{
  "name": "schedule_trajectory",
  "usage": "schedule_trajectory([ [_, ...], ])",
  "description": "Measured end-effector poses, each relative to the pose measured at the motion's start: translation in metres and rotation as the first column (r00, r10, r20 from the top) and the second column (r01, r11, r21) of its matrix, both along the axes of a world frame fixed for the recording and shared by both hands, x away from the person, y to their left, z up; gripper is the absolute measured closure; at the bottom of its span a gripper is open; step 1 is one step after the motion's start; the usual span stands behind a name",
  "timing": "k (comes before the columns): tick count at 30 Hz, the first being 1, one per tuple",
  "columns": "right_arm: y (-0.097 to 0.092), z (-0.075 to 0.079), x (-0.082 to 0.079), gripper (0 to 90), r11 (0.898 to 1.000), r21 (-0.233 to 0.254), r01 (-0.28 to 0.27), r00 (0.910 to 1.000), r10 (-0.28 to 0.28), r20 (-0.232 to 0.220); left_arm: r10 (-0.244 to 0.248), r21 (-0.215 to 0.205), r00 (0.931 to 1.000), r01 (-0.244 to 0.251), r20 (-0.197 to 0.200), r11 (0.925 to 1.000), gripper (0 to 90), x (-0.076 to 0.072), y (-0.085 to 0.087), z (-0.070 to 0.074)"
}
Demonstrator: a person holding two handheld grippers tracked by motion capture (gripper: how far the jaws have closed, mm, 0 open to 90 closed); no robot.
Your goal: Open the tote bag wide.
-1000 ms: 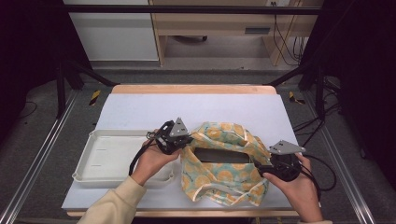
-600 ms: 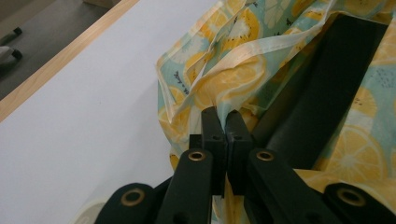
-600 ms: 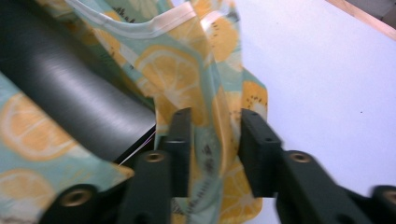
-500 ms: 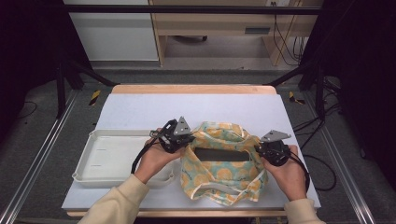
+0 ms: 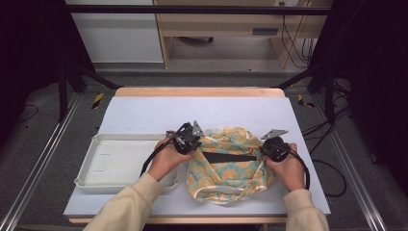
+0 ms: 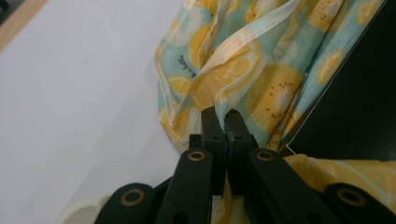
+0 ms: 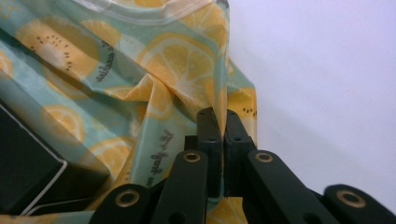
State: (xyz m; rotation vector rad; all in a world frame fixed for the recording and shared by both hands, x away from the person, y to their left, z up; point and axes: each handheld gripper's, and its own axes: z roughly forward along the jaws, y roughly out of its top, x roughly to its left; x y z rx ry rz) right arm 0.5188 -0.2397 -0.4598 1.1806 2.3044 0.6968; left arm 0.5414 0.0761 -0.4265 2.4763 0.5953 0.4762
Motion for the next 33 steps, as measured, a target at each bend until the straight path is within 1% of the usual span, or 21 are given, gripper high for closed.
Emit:
schedule_trajectory([
  [2, 0.0, -0.003, -0.001, 87.1, 1.0, 0.006, 0.002, 1.0, -0.002, -0.002, -0.007, 0.027, 0.9999, 0.007, -0.015, 0.9996, 89.9, 0.001, -0.001, -0.003],
  [3, -0.001, -0.003, -0.003, 84.4, 1.0, 0.014, 0.004, 1.0, -0.004, 0.001, -0.007, 0.027, 0.9999, 0.007, -0.015, 0.9996, 89.9, 0.001, -0.001, -0.003],
  [5, -0.002, 0.002, -0.008, 76.7, 1.0, 0.026, 0.003, 0.9999, -0.004, 0.016, -0.004, 0.02, 0.9996, 0.004, -0.027, 0.9998, 89.9, 0.002, 0.002, -0.005],
  [8, -0.004, 0.01, -0.016, 58.7, 0.999, 0.052, 0.011, 0.9986, -0.013, 0.052, -0.003, 0.01, 0.9996, 0.004, -0.027, 0.9999, 89.9, 0.002, 0.003, -0.004],
  [9, -0.004, 0.01, -0.016, 58.7, 0.999, 0.052, 0.011, 0.9986, -0.013, 0.052, -0.003, 0.01, 0.9996, 0.004, -0.027, 0.9999, 89.9, 0.002, 0.003, -0.004],
  [10, -0.004, 0.017, -0.021, 46.4, 0.997, 0.074, 0.01, 0.9978, -0.015, 0.065, -0.002, 0.018, 0.9998, 0.002, -0.022, 0.9998, 89.9, 0.001, 0.004, -0.004],
  [11, -0.004, 0.019, -0.023, 43.3, 0.997, 0.073, 0.011, 0.9971, -0.016, 0.074, -0.001, 0.024, 0.9998, 0.002, -0.022, 0.9997, 89.9, 0.002, 0.004, -0.004],
  [13, -0.004, 0.026, -0.027, 40.0, 0.995, 0.095, 0.007, 0.9951, -0.016, 0.097, 0.002, 0.025, 0.9998, -0.002, -0.02, 0.9997, 89.9, 0.002, 0.004, -0.004],
  [14, -0.005, 0.029, -0.029, 40.0, 0.994, 0.111, 0.008, 0.9941, -0.02, 0.106, 0.004, 0.02, 0.9996, -0.003, -0.026, 0.9998, 89.9, 0.003, 0.006, -0.005],
  [16, -0.006, 0.034, -0.031, 46.3, 0.992, 0.127, -0.002, 0.9913, -0.015, 0.131, 0.004, 0.021, 0.9996, -0.003, -0.029, 0.9998, 89.9, 0.003, 0.006, -0.005],
  [17, -0.006, 0.034, -0.031, 53.7, 0.992, 0.124, 0.0, 0.9914, -0.017, 0.13, 0.004, 0.021, 0.9995, -0.003, -0.031, 0.9998, 89.9, 0.003, 0.006, -0.005],
  [19, -0.005, 0.033, -0.031, 72.5, 0.994, 0.112, -0.018, 0.9922, 0.003, 0.125, 0.004, 0.02, 0.9994, -0.003, -0.035, 0.9998, 90.0, 0.003, 0.006, -0.006],
  [20, -0.004, 0.031, -0.03, 79.5, 0.994, 0.106, -0.023, 0.9935, 0.011, 0.113, 0.005, 0.022, 0.9994, -0.004, -0.036, 0.9998, 90.0, 0.004, 0.006, -0.006],
  [21, -0.004, 0.031, -0.03, 79.5, 0.994, 0.106, -0.023, 0.9935, 0.011, 0.113, 0.005, 0.022, 0.9994, -0.004, -0.036, 0.9998, 90.0, 0.004, 0.006, -0.006],
  [22, -0.004, 0.026, -0.027, 88.7, 0.994, 0.103, -0.023, 0.9949, 0.012, 0.1, 0.01, 0.027, 0.999, -0.009, -0.043, 0.9996, 90.0, 0.005, 0.006, -0.007],
  [23, -0.005, 0.024, -0.025, 89.6, 0.994, 0.109, -0.016, 0.9962, 0.007, 0.087, 0.011, 0.029, 0.9987, -0.01, -0.049, 0.9995, 90.0, 0.006, 0.006, -0.008],
  [25, -0.005, 0.021, -0.021, 90.0, 0.994, 0.109, -0.019, 0.9967, 0.01, 0.081, 0.014, 0.029, 0.9985, -0.012, -0.053, 0.9995, 90.0, 0.007, 0.006, -0.009],
  [26, -0.005, 0.015, -0.015, 90.0, 0.995, 0.101, -0.018, 0.9984, 0.012, 0.055, 0.013, 0.043, 0.9979, -0.011, -0.063, 0.999, 89.9, 0.008, 0.005, -0.01],
  [27, -0.005, 0.015, -0.015, 90.0, 0.995, 0.101, -0.018, 0.9984, 0.012, 0.055, 0.013, 0.043, 0.9979, -0.011, -0.063, 0.999, 90.0, 0.008, 0.005, -0.01],
  [29, -0.004, 0.009, -0.009, 90.0, 0.995, 0.099, -0.007, 0.9996, 0.005, 0.028, 0.017, 0.047, 0.9976, -0.013, -0.068, 0.9988, 90.0, 0.009, 0.005, -0.011],
  [33, -0.003, 0.004, -0.003, 90.0, 0.996, 0.086, -0.01, 0.9999, 0.009, 0.013, 0.022, 0.062, 0.9961, -0.017, -0.085, 0.9979, 89.9, 0.012, 0.004, -0.015],
])
